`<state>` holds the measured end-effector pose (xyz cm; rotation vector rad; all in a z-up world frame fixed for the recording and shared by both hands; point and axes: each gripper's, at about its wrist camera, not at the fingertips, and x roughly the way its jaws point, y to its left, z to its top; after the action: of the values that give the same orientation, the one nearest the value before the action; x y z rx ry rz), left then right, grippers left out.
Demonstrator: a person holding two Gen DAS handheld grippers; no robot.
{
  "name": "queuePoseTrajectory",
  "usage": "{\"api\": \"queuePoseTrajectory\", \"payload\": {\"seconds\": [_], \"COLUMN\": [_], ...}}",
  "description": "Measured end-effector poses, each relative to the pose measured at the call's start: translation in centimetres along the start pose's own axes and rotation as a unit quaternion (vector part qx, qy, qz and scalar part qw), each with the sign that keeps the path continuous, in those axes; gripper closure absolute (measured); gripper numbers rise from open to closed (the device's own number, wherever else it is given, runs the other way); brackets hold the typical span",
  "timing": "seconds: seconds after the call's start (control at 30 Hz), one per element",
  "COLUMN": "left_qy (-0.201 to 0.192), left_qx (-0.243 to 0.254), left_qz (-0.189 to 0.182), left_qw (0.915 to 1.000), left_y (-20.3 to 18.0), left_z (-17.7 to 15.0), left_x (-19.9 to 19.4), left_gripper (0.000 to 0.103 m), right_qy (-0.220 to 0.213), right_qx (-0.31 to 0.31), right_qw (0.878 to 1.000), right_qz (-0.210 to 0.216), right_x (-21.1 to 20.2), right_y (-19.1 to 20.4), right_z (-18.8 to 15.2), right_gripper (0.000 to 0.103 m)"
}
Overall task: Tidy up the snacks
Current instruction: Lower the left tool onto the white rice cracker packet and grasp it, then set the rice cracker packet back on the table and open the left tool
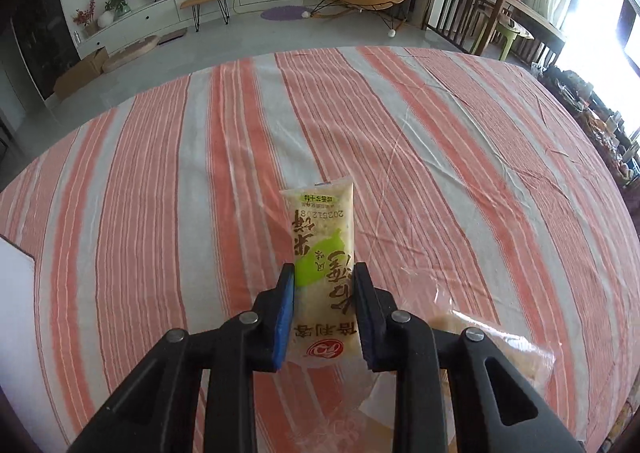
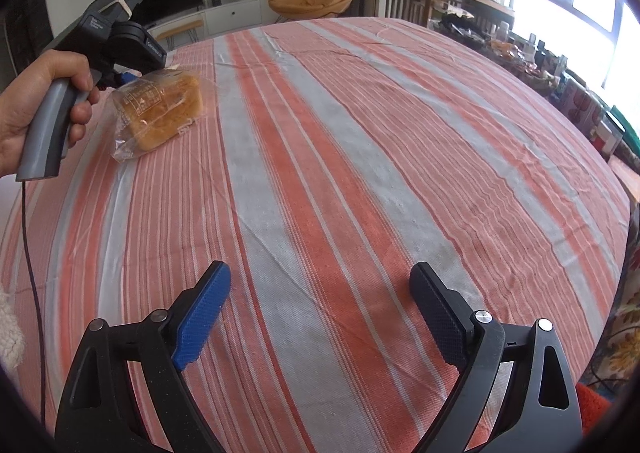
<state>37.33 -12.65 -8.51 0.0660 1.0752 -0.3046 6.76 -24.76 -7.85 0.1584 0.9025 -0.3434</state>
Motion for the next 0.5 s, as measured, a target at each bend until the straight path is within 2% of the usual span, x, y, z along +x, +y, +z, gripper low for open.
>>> {"api": "queuePoseTrajectory", "payload": {"seconds": [0.13, 0.37, 0.5], "left_qy": [0.003, 0.014, -0.017], "left_qx": [-0.056, -0.076, -0.073], "left_qz": [-0.009, 0.004, 0.002], "left_qw": [0.9984, 0.997, 0.9972], "left_y": [3.6, 6.8, 7.2], "left_z": [-6.8, -17.3, -20.6], "left_x": [-4.2, -9.3, -10.6], "left_gripper": [0.076, 0.076, 0.074], "right_qy": [0.0, 0.0, 0.0], "right_qx": [0.0, 0.0, 0.0], "right_qw": [1.0, 1.0, 1.0], "right_qz": [0.0, 0.0, 0.0], "right_x": [0.0, 0.0, 0.0], "right_y": [-0.1, -0.1, -0.1], "right_z": [0.0, 0.0, 0.1], "right_gripper": [0.01, 0.01, 0.01]}}
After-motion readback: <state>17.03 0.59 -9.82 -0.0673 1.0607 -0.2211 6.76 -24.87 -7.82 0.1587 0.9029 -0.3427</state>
